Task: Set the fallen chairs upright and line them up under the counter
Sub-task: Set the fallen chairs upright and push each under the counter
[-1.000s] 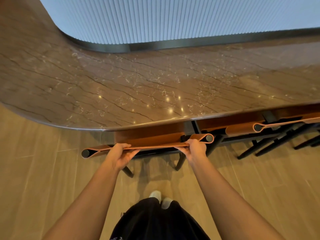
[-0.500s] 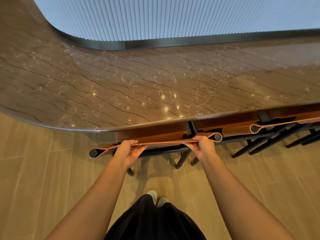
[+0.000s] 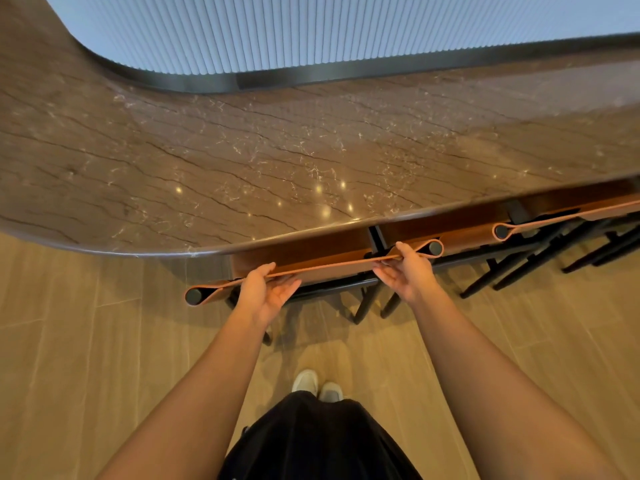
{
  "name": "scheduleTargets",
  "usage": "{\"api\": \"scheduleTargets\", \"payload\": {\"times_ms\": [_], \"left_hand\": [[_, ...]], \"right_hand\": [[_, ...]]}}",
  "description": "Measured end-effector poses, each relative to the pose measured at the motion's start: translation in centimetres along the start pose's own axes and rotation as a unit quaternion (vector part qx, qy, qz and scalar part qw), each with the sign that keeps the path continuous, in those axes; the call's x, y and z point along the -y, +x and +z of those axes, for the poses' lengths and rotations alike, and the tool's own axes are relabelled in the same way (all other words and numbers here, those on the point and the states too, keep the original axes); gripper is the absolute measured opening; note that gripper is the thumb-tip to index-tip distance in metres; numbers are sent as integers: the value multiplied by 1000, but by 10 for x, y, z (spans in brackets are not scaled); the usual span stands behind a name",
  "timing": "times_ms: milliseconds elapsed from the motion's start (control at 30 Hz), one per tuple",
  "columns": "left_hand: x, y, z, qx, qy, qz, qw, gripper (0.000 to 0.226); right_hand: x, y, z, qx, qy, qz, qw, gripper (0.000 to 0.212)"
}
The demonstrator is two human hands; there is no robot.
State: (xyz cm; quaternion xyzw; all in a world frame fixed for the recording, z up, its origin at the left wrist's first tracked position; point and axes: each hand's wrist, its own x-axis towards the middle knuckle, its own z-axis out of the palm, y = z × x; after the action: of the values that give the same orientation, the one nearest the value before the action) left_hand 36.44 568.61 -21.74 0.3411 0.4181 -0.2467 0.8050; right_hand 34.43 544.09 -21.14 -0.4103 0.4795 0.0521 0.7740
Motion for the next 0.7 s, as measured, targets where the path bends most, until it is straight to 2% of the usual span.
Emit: {"api": "scheduleTargets", "payload": {"times_ms": [100,200,300,400,500,600,700], "left_hand": [[2,-7,2,-8,-1,13,1000,43],[10,-20,5,4,6,28,1000,25],[30,-33,14,-24,52,89,994,21],[57,-45,31,-60,105,157,980,23],[90,-59,53,-17,103,164,981,17],[132,-74,73,45,104,138,984,34],[181,-90,94,101,126,112,981,40]], "right_hand": [[-4,-8,-7,18,2,-12,1000,20],[-6,-18,-22,24,-6,-40,999,27],[-4,-27,-42,2,0,-73,997,24],[0,-37,-66,18,11,-89,996,34],[7,-49,-101,40,0,-96,995,36],[17,-62,-145,51,-20,-96,994,38],[34,-71,-198,55,-26,-102,993,34]]}}
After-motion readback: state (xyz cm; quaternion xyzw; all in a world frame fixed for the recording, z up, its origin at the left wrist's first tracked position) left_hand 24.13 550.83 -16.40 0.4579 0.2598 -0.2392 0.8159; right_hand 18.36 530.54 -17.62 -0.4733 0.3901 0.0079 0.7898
